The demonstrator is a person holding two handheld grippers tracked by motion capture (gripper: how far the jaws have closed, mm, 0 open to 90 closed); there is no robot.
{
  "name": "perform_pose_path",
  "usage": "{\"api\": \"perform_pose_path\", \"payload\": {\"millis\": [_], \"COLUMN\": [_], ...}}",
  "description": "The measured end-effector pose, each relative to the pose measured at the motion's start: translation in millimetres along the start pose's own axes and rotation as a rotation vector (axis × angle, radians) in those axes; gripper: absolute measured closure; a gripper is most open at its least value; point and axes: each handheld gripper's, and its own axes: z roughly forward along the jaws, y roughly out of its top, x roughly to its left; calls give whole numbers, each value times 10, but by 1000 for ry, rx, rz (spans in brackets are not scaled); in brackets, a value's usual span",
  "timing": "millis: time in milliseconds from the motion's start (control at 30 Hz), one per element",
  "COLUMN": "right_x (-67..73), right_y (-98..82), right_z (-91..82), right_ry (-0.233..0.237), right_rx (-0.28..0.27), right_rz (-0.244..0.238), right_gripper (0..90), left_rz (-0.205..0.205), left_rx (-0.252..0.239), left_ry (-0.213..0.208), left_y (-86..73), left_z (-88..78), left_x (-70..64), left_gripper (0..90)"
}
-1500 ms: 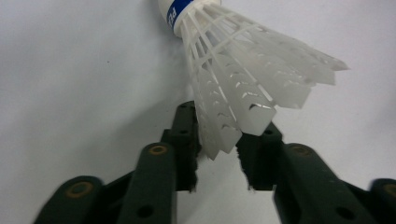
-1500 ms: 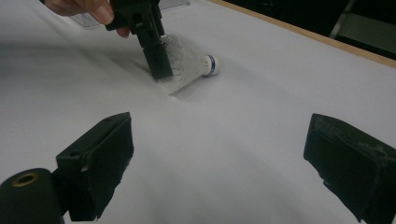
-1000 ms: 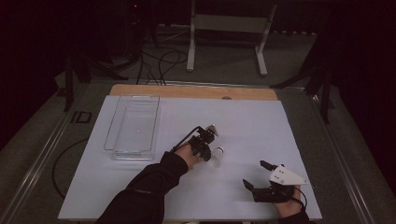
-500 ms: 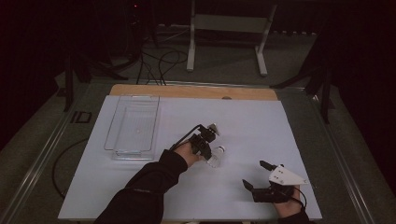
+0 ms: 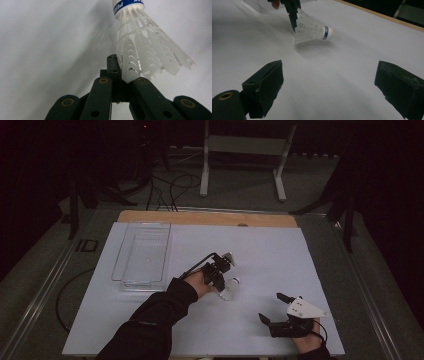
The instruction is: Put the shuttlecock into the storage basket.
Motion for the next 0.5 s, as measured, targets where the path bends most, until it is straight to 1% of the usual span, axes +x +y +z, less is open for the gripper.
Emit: {"api": "perform_pose_path", "payload": {"millis": [133, 300, 333, 500], "right_x": [-3, -1, -1, 2], "right_y": [-3, -2, -2, -4], "right_z": [1, 2, 3, 9], "right_ry": [2, 0, 0, 3], "right_rx": [-1, 0, 0, 1], "right_rz": [4, 5, 3, 4], "right_gripper": [83, 83, 83, 83], "left_rz": [-5, 5, 4, 9], "left_rx": [-7, -10, -11, -28], "left_ry": [0, 2, -3, 8], "left_y": [-2, 1, 3, 6], "left_z": [-51, -113, -153, -251], "left_x": [-17, -35, -42, -53], "left_gripper": [900, 900, 900, 900]}}
